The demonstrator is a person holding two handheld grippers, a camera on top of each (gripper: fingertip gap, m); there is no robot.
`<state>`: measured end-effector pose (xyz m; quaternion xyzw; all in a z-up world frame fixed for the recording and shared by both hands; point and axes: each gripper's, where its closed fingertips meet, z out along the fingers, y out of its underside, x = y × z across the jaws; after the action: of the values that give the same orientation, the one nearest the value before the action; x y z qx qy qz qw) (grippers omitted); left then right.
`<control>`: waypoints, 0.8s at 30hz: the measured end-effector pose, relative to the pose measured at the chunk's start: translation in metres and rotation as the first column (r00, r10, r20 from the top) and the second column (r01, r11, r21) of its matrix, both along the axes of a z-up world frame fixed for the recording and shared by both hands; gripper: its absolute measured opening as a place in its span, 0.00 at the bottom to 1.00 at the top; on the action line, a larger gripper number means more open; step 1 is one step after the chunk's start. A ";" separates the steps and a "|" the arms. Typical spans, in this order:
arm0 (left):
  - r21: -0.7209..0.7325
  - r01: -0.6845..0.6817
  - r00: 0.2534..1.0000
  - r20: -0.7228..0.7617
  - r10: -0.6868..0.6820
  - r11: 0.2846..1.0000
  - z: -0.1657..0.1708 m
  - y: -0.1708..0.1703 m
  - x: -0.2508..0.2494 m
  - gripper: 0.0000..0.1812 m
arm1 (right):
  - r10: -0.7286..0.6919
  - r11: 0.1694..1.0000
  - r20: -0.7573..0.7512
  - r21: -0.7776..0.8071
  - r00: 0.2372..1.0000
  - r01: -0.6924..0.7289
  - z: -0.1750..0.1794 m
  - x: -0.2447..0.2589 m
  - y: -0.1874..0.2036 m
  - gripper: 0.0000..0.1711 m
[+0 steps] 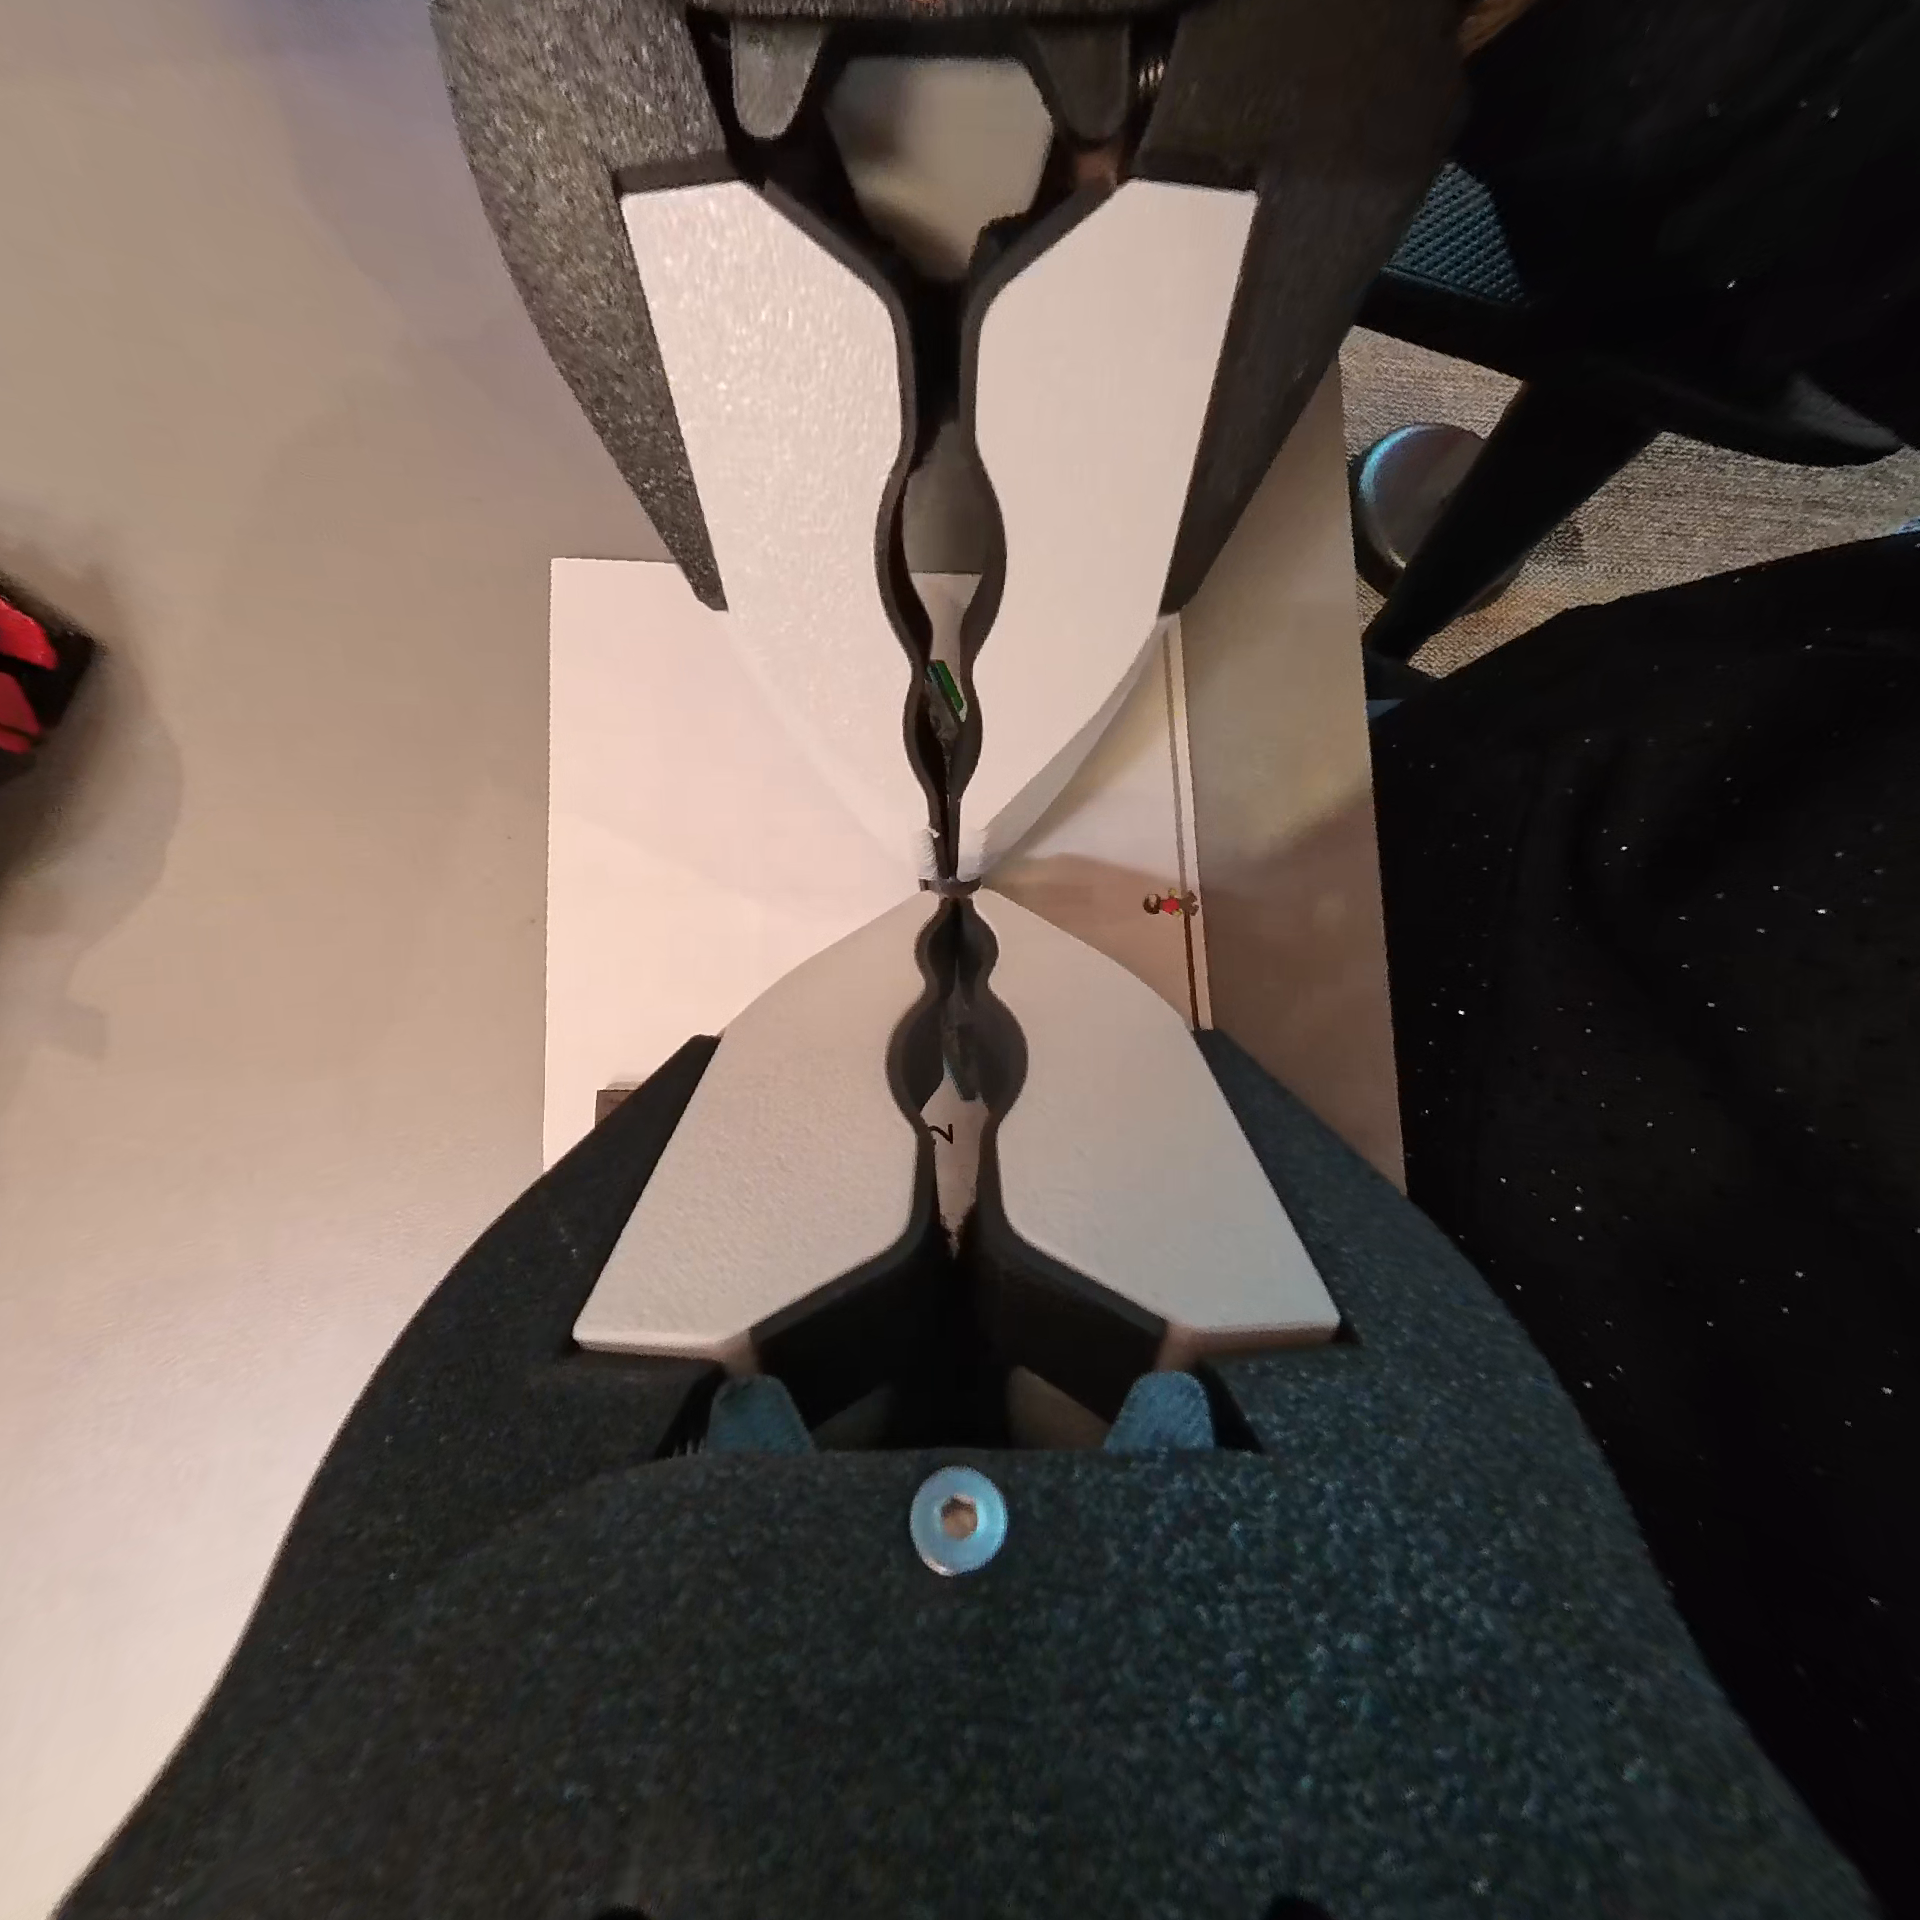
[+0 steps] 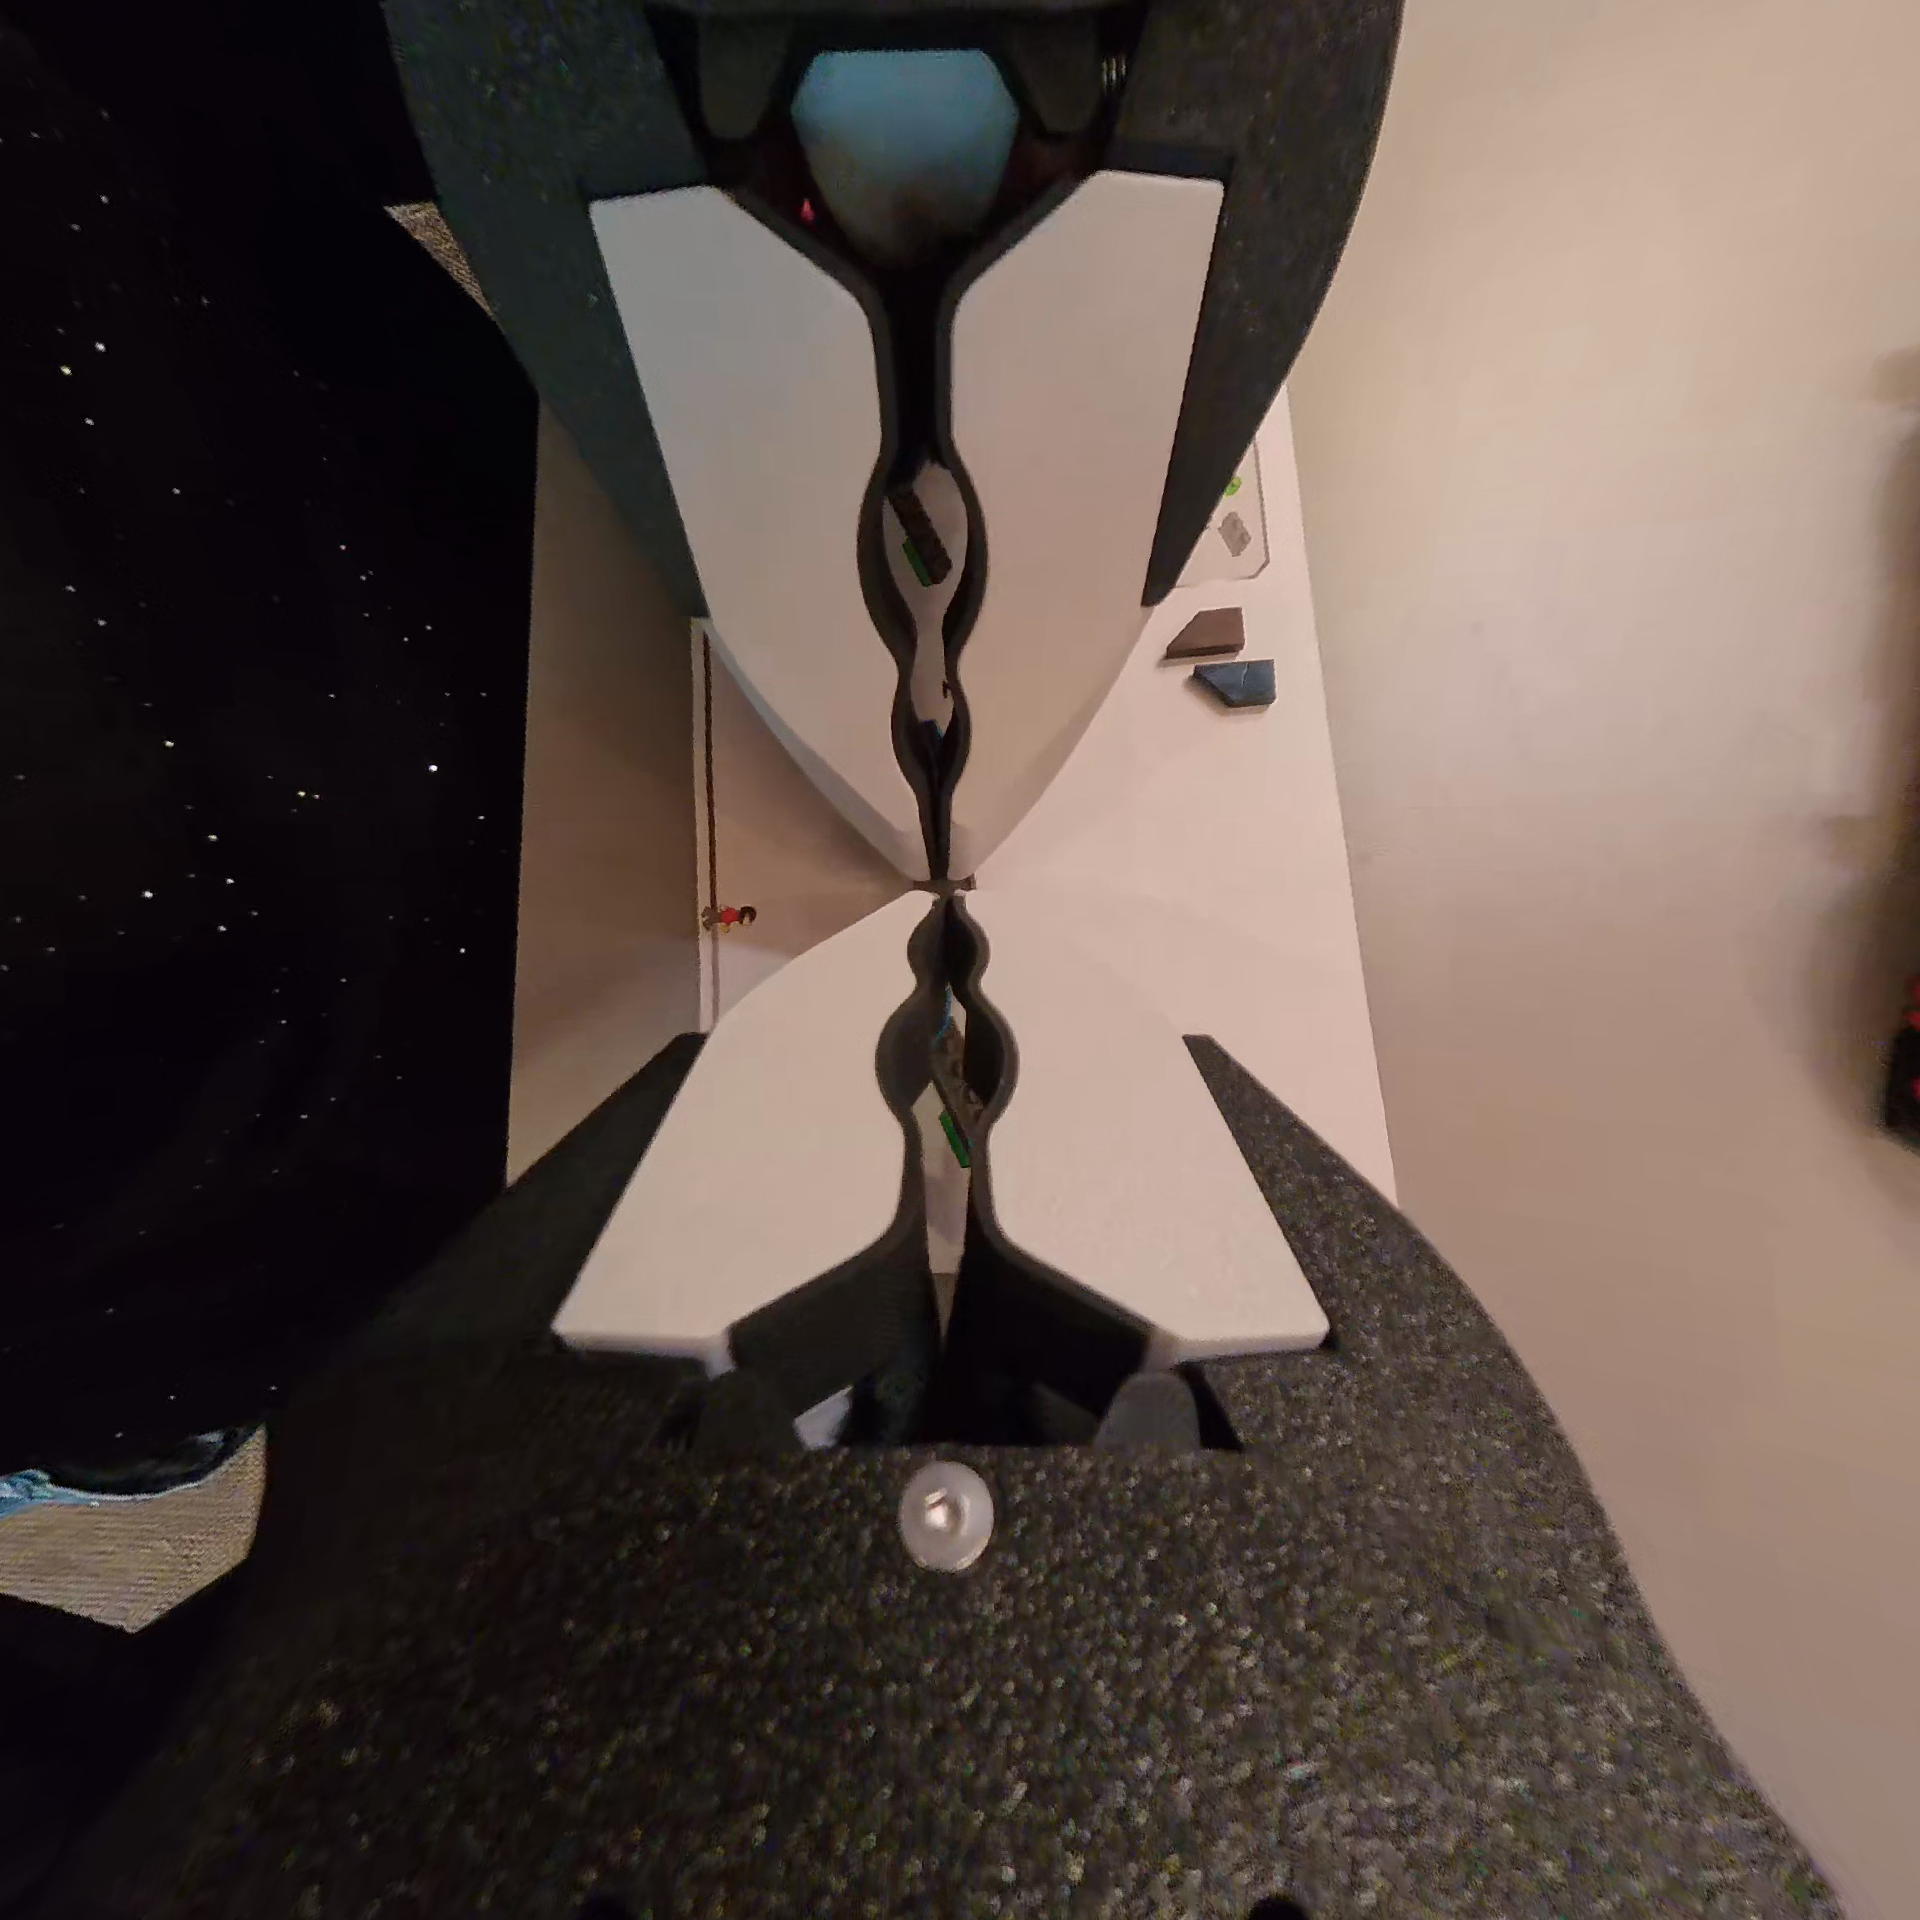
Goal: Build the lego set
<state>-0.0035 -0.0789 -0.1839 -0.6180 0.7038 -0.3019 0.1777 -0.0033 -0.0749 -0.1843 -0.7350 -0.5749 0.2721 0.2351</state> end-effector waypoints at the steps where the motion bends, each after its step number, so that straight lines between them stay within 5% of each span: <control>1: -0.002 0.002 1.000 -0.004 -0.002 1.000 0.000 0.000 0.000 0.00 | -0.010 1.000 0.002 -0.008 1.000 0.010 0.000 0.000 0.000 0.00; 6: 0.006 0.010 1.000 -0.026 -0.010 1.000 0.000 0.000 0.000 0.00 | -0.048 0.997 0.050 -0.052 0.998 0.051 -0.001 0.001 -0.001 0.00; 11: 0.064 0.026 1.000 -0.008 -0.025 0.998 0.001 0.001 0.001 0.00 | 0.024 0.997 0.096 0.076 0.995 -0.031 0.001 0.000 -0.001 0.00; 14: 0.037 0.012 1.000 0.024 -0.013 0.999 0.006 -0.002 -0.008 0.00 | -0.003 0.997 -0.054 0.082 0.999 0.008 0.015 -0.007 0.000 0.05; 20: 0.052 -0.050 0.996 0.077 0.046 0.997 0.013 0.003 -0.028 0.15 | -0.022 0.988 -0.038 0.150 0.999 0.027 0.013 0.003 -0.004 0.11; 24: 0.099 -0.058 0.996 0.069 0.052 0.993 0.004 0.003 -0.019 0.14 | -0.014 0.990 -0.013 0.142 1.000 0.015 0.003 0.000 -0.001 0.09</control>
<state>-0.0220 -0.0761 -0.1801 -0.6170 0.6946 -0.2813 0.2403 -0.0029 -0.0760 -0.1809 -0.7189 -0.5861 0.2330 0.2923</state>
